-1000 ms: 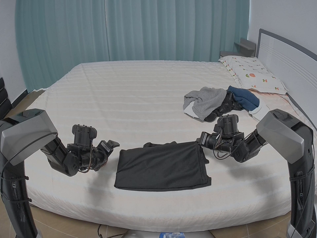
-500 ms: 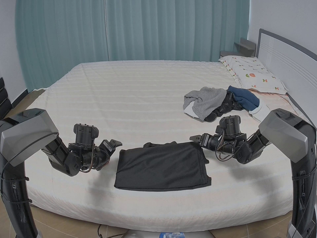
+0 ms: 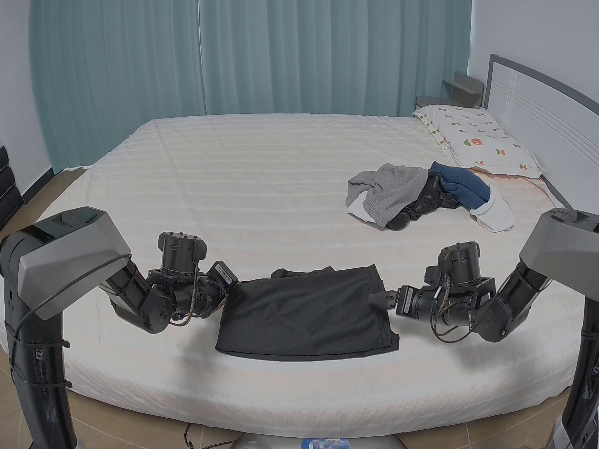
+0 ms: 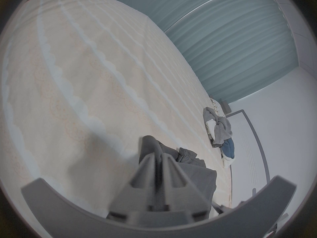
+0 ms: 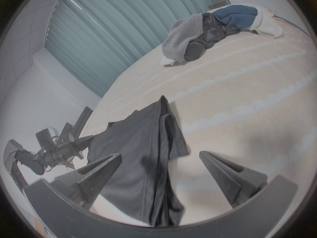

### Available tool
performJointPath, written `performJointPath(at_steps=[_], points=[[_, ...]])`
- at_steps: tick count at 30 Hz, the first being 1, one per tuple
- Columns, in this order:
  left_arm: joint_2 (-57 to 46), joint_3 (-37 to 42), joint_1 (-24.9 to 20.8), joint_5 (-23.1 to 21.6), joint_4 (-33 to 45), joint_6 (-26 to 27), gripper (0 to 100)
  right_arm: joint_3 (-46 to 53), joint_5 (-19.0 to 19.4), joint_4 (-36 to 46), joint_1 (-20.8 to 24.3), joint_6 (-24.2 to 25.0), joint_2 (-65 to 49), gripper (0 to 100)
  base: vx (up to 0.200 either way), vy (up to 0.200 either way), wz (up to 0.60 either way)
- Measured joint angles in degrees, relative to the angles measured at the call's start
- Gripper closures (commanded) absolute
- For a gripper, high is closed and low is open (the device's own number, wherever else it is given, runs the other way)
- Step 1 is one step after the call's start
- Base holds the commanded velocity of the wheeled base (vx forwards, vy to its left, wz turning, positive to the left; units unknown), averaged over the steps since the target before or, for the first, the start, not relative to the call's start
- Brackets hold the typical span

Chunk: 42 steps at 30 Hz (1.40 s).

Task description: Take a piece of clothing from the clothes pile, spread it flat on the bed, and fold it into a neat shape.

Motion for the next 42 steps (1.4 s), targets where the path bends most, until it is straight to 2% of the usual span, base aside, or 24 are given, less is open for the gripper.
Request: performJointPath(at_steps=[6, 12, 13, 21, 26, 42], points=[[0.9, -0.6, 0.0, 2.1, -0.2, -0.2, 100, 5.3, 1.5, -0.4, 1.5, -0.6, -3.0, 0, 0.000, 0.000, 0.00], [1.1, -0.6, 0.2, 2.4, -0.2, -0.4, 100, 6.5, 1.6, -0.5, 2.8, -0.7, -3.9, 0, 0.000, 0.000, 0.00], [1.2, -0.6, 0.2, 2.4, -0.1, -0.4, 100, 6.6, 1.6, -0.4, 3.2, -0.8, -3.9, 100, 0.000, 0.000, 0.00], [1.2, -0.5, 0.3, 2.4, -0.1, -0.4, 100, 7.1, 1.5, 1.5, 3.7, -1.6, -3.7, 100, 0.000, 0.000, 0.00], [1.1, -0.5, 0.4, 2.4, -0.1, -0.4, 100, 7.4, 1.5, 4.5, 3.4, -4.0, -3.7, 100, 0.000, 0.000, 0.00], [0.9, -0.4, 0.4, 2.4, 0.0, -0.5, 100, 8.5, 0.9, 7.1, 2.7, -4.5, -4.9, 100, 0.000, 0.000, 0.00]])
